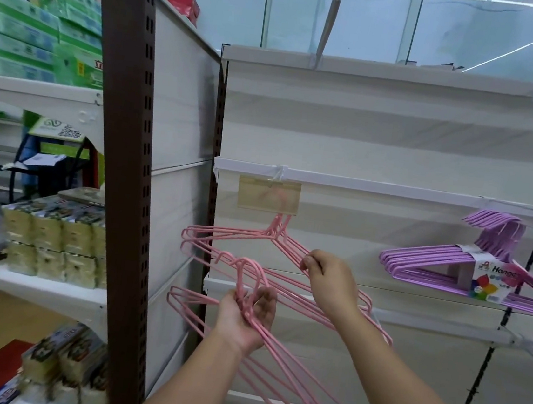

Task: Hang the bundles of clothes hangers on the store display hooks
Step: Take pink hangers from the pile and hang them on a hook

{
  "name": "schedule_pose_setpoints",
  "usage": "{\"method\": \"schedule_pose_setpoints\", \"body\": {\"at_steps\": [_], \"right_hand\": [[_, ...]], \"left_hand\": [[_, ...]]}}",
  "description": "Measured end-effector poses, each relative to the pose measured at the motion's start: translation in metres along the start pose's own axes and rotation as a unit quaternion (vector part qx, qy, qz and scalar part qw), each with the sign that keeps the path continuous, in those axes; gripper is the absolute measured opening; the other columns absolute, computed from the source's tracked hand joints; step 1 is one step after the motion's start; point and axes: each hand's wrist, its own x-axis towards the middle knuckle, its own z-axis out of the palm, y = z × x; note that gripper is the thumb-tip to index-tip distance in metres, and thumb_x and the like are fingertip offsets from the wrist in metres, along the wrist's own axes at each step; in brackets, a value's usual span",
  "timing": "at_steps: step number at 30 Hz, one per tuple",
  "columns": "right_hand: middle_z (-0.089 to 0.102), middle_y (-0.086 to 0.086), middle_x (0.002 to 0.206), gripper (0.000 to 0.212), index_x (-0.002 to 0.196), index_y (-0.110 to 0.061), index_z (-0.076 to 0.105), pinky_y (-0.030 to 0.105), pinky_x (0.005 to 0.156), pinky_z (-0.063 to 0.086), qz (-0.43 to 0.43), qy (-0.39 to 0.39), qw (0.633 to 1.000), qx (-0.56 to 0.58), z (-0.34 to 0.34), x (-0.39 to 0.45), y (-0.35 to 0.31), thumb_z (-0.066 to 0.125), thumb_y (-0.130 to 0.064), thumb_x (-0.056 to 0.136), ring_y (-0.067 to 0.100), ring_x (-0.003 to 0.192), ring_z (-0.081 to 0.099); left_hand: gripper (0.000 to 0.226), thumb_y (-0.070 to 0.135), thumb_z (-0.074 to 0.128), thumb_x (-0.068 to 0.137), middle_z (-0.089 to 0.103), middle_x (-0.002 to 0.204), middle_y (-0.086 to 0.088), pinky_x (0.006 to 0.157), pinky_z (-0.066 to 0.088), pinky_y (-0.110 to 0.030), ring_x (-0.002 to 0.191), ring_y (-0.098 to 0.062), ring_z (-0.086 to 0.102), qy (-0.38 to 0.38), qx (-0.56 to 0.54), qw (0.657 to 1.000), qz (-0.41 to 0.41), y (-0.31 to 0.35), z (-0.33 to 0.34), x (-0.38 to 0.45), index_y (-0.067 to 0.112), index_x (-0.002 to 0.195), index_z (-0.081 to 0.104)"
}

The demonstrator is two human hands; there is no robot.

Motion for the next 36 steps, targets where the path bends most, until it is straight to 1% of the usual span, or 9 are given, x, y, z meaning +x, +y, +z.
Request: {"method": "schedule_pose_setpoints", "body": {"at_steps": [9,14,18,20,23,28,30,33,36], "right_hand": [[0.069,0.002,0.094,0.022,0.094,-0.023,0.068,0.027,0.066,0.038,0.042,-0.037,0.994,-0.093,0.015,0.017,-0.003,0.047,-0.030,0.098,0.028,0.094,0.061],[0.063,-0.001,0.083,0.017,0.086,-0.019,0.064,0.033,0.065,0.042,-0.180,0.185,0.960,-0.107,0.025,-0.022,-0.002,0.047,-0.022,0.087,0.024,0.078,0.057],[0.065,-0.004,0.084,0.017,0.090,-0.026,0.062,0.034,0.066,0.047,-0.087,-0.173,0.981,-0.027,0.045,-0.054,0.003,0.046,-0.028,0.094,0.018,0.075,0.060],[0.060,-0.006,0.073,0.015,0.085,-0.031,0.056,0.037,0.067,0.051,-0.011,-0.243,0.967,0.079,0.052,-0.061,0.009,0.046,-0.026,0.096,0.017,0.063,0.057],[0.055,-0.002,0.062,0.020,0.081,-0.028,0.052,0.029,0.052,0.040,0.080,-0.251,0.945,0.196,0.057,-0.069,0.012,0.045,-0.019,0.097,0.015,0.051,0.048],[0.059,-0.005,0.059,0.018,0.079,-0.018,0.063,0.027,0.055,0.035,0.151,-0.174,0.947,0.225,0.057,-0.060,0.013,0.052,-0.016,0.094,0.011,0.053,0.049],[0.057,0.001,0.059,0.017,0.085,-0.013,0.062,0.025,0.046,0.033,0.170,-0.177,0.936,0.251,0.053,-0.055,0.014,0.049,-0.014,0.097,0.012,0.046,0.043],[0.055,0.009,0.059,0.014,0.089,-0.004,0.059,0.024,0.041,0.034,0.152,-0.190,0.925,0.291,0.049,-0.051,0.014,0.047,-0.001,0.096,0.015,0.044,0.044],[0.057,0.015,0.065,0.019,0.082,-0.002,0.054,0.023,0.049,0.045,0.163,-0.191,0.914,0.319,0.044,-0.052,0.013,0.044,0.008,0.094,0.018,0.053,0.052]], "left_hand": [[0.059,0.039,0.037,0.100,0.068,0.073,-0.021,0.069,0.055,-0.038,0.065,-0.031,0.067,-0.018,0.016,1.000,0.003,0.001,0.001,-0.001,-0.008,0.077,0.065],[0.053,0.041,0.034,0.099,0.068,0.081,-0.020,0.075,0.055,-0.039,0.072,-0.031,0.068,-0.016,0.022,1.000,0.003,0.004,-0.002,0.009,-0.003,0.085,0.062],[0.049,0.040,0.034,0.097,0.067,0.071,-0.023,0.069,0.053,-0.038,0.070,-0.032,0.064,-0.027,0.017,0.999,0.002,0.002,0.000,0.020,-0.001,0.085,0.060],[0.047,0.042,0.036,0.097,0.068,0.073,-0.023,0.071,0.047,-0.039,0.072,-0.032,0.059,-0.009,0.030,0.999,0.014,0.000,-0.001,0.024,0.002,0.090,0.059],[0.045,0.051,0.041,0.096,0.064,0.083,-0.019,0.072,0.045,-0.040,0.072,-0.030,0.056,0.017,0.041,0.999,0.033,-0.003,-0.001,0.026,0.008,0.092,0.057],[0.059,0.067,0.047,0.085,0.064,0.094,-0.013,0.083,0.047,-0.042,0.091,-0.029,0.061,-0.024,0.224,0.974,0.021,-0.010,-0.005,0.015,0.011,0.098,0.063],[0.045,0.046,0.061,0.088,0.065,0.091,-0.015,0.073,0.053,-0.037,0.083,-0.027,0.062,-0.034,0.331,0.941,0.059,-0.014,-0.005,0.012,0.004,0.105,0.063],[0.016,0.007,0.064,0.088,0.058,0.069,-0.018,0.042,0.045,-0.024,0.044,-0.020,0.050,0.035,0.417,0.896,0.148,-0.021,0.000,0.012,-0.005,0.097,0.060],[0.009,0.001,0.055,0.090,0.054,0.057,-0.014,0.042,0.044,-0.025,0.040,-0.022,0.049,0.078,0.408,0.891,0.184,-0.022,0.004,0.011,-0.002,0.082,0.059]]}}
